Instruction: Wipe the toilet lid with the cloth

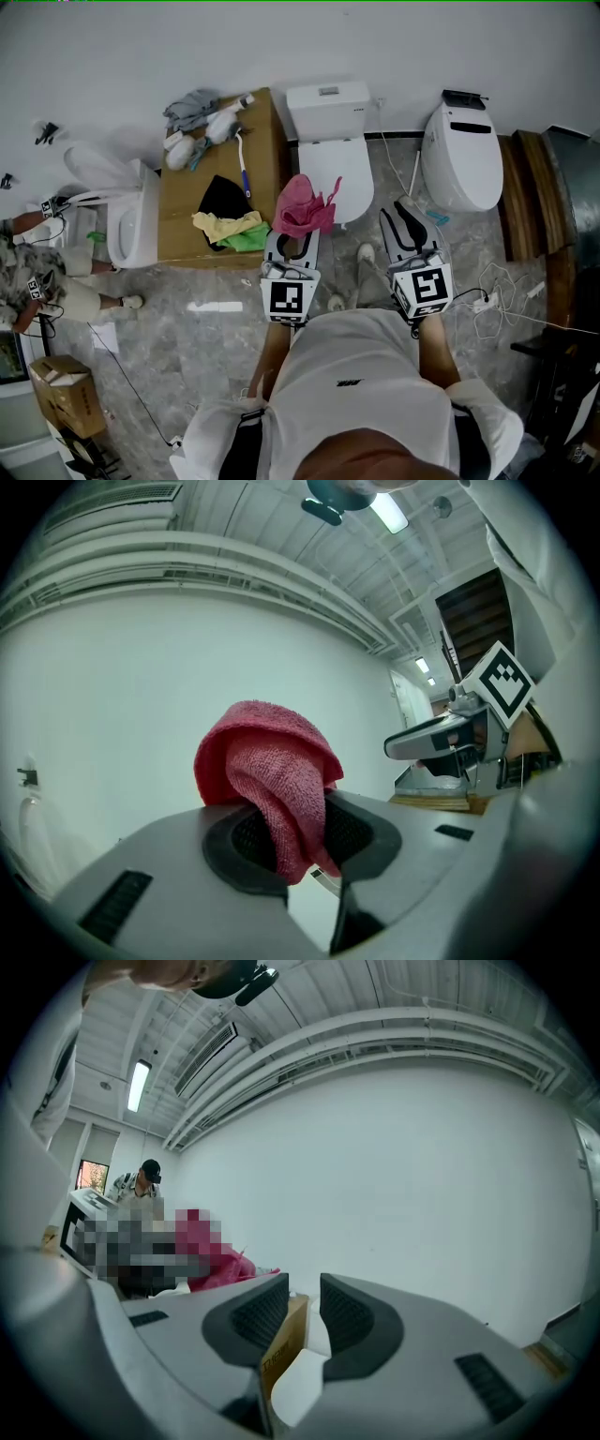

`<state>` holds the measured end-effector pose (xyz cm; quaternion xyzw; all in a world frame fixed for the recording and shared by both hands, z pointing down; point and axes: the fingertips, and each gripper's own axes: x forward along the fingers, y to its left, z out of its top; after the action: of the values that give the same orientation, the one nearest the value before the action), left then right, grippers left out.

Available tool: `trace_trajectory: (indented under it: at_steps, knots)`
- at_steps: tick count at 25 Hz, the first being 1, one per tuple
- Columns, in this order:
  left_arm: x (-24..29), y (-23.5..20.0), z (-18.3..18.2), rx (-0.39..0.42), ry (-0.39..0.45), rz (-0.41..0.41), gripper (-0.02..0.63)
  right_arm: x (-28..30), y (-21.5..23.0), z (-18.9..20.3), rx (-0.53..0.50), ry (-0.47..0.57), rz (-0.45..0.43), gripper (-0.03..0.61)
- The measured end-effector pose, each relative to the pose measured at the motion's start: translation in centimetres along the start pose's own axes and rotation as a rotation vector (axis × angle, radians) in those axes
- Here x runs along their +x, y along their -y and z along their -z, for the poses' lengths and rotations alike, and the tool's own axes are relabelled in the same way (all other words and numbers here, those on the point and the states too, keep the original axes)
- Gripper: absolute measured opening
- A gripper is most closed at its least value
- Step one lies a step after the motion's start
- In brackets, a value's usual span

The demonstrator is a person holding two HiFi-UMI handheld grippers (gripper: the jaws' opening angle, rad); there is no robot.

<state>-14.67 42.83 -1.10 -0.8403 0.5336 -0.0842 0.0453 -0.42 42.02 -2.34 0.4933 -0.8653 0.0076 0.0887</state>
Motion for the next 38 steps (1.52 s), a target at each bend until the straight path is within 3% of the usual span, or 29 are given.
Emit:
trace_trajectory:
  at_steps: [28, 38]
  knots:
    - [23.9, -3.4, -0.5, 0.013, -0.092, -0.163, 0.107, 18.0, 18.9, 1.3, 0.047, -0.041, -0.18, 0.109]
    - [30.3, -3.9, 1.2, 0.03, -0.112, -0.144, 0.107, 23.2, 22.3, 3.9, 0.084, -0.072, -0.21, 0.109]
